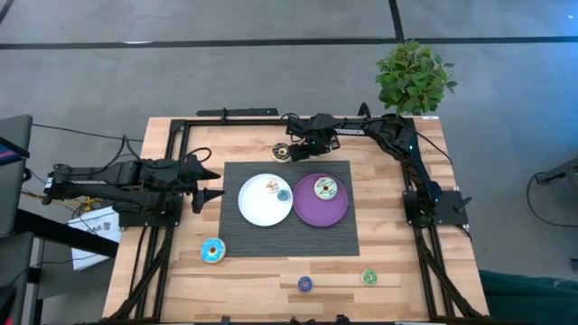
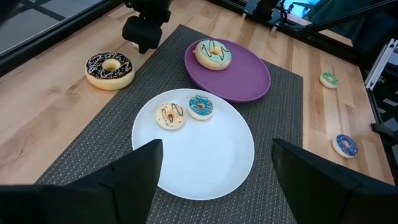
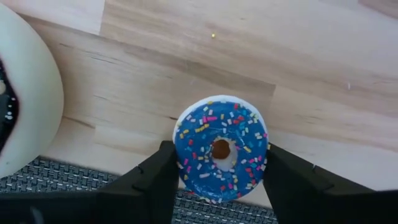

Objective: Pick & Place donuts
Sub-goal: Put the top small dark blue donut on the white plate, then put the small dark blue donut on the white plate

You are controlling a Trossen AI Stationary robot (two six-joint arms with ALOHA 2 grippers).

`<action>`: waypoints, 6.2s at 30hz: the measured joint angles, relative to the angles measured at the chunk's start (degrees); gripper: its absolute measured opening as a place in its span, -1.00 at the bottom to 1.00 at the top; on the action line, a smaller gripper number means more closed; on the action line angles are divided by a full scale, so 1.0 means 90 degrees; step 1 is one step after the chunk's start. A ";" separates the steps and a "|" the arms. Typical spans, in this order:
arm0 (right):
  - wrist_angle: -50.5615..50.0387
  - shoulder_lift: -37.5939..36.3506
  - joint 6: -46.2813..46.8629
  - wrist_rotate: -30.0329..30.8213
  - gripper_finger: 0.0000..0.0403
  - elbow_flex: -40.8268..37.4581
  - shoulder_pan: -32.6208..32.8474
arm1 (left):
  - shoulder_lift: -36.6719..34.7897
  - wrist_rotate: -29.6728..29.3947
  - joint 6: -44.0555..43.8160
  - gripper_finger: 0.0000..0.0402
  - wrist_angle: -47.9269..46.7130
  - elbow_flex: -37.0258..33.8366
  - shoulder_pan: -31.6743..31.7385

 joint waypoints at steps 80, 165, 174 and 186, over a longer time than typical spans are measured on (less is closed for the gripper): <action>0.2075 -0.0063 -0.3532 -0.0639 -0.35 -0.0002 0.3279 | 0.0005 -0.0043 -0.0223 0.46 -0.0007 0.0002 -0.0002; 0.0964 -0.5778 -0.2387 0.0063 -1.00 -0.5342 0.6064 | 0.8690 -0.1001 0.1628 0.46 0.0491 0.5682 -0.2149; 0.1051 -0.5946 -0.1643 0.0177 -1.00 -0.6065 0.6542 | 1.0264 0.0009 0.2242 0.46 -0.0023 0.7334 -0.2396; 0.1262 -0.5962 -0.0849 0.0182 -1.00 -0.6693 0.7005 | 1.0928 0.0776 0.2191 0.46 -0.0072 0.7956 -0.2630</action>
